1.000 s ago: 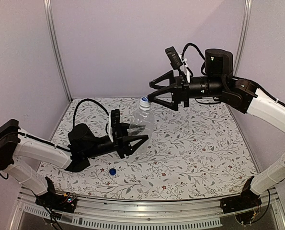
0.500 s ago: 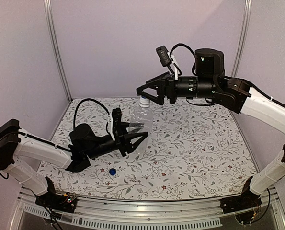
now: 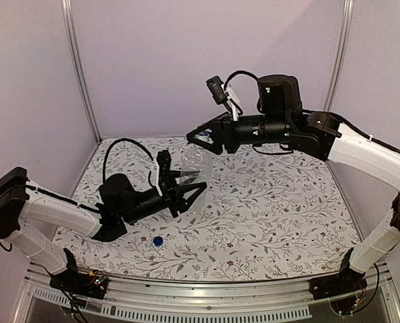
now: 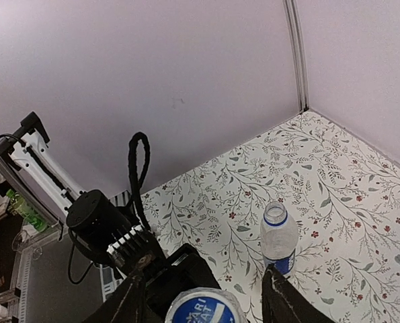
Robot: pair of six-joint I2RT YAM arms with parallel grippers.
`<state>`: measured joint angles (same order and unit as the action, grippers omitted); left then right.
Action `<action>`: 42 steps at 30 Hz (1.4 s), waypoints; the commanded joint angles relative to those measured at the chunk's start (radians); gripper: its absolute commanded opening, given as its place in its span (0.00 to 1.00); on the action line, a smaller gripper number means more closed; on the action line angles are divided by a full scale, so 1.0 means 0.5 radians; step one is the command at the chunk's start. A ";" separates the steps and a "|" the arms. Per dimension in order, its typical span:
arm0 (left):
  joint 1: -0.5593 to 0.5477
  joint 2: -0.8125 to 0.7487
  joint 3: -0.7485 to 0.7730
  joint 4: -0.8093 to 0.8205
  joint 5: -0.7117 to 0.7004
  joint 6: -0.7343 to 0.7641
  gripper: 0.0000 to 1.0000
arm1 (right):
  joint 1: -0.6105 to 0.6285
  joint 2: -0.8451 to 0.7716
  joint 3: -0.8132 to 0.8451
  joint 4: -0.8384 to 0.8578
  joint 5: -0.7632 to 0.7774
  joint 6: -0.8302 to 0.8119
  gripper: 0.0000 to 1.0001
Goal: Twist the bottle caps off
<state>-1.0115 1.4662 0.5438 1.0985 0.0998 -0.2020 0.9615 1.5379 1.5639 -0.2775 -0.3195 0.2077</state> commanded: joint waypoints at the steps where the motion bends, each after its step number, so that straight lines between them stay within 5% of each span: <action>1: 0.023 -0.032 0.027 -0.009 -0.069 0.029 0.46 | 0.016 0.015 0.045 -0.021 0.016 -0.001 0.53; 19: 0.027 -0.080 -0.012 0.007 0.073 0.053 0.46 | 0.005 -0.083 0.004 -0.028 -0.037 -0.245 0.08; 32: 0.035 -0.071 -0.061 0.265 0.836 0.026 0.46 | -0.119 -0.169 -0.085 -0.107 -0.931 -0.871 0.09; 42: 0.038 -0.033 -0.073 0.302 0.891 -0.006 0.45 | -0.198 -0.156 -0.048 -0.115 -1.109 -0.866 0.09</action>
<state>-0.9993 1.4464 0.5205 1.1725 0.5053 -0.2066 0.8940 1.4792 1.5364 -0.3237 -0.8486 -0.2138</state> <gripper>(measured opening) 0.458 0.265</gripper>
